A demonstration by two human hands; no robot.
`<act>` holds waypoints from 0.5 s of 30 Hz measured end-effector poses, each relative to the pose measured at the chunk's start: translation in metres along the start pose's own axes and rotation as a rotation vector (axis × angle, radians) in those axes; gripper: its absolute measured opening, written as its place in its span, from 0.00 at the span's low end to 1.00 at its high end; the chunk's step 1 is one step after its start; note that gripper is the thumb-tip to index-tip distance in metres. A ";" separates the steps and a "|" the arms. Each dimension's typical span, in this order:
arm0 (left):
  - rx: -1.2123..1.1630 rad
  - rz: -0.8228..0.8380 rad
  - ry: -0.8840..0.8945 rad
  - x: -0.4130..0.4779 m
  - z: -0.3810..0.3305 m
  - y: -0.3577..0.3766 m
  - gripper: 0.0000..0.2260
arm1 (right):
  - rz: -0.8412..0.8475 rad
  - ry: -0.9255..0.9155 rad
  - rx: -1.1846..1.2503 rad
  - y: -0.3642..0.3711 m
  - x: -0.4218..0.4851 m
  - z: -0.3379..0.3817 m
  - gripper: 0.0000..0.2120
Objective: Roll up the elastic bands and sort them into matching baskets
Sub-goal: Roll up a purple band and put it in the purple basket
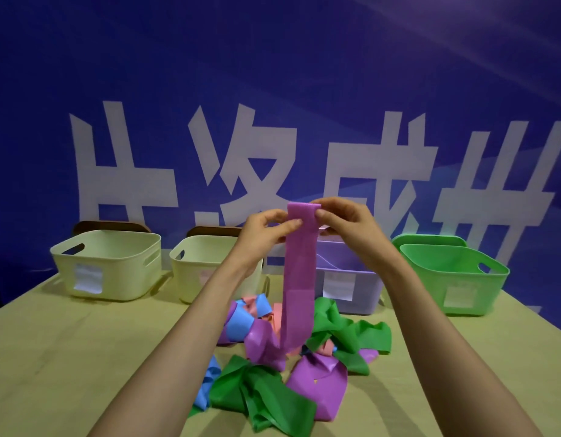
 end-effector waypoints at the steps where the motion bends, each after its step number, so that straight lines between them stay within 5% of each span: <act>1: -0.020 -0.006 0.013 0.000 -0.002 0.001 0.04 | 0.008 -0.006 -0.042 -0.001 0.001 0.002 0.09; 6: -0.052 0.026 0.021 0.003 -0.005 0.012 0.04 | -0.051 -0.049 -0.284 -0.009 0.013 0.016 0.05; 11: -0.152 0.069 -0.081 0.001 0.015 0.022 0.14 | -0.074 -0.080 -0.279 -0.008 0.020 0.021 0.09; 15: -0.156 0.105 -0.129 -0.004 0.030 0.029 0.06 | -0.101 -0.081 -0.223 -0.006 0.021 0.017 0.06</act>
Point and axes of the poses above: each hand's wrist, its own x-axis towards the middle knuckle, its own y-axis out of the palm, z = x × y, the point moved 6 cm from there along x, towards the middle knuckle, and after that the axes turned 4 degrees about -x, right-handed, at the moved point
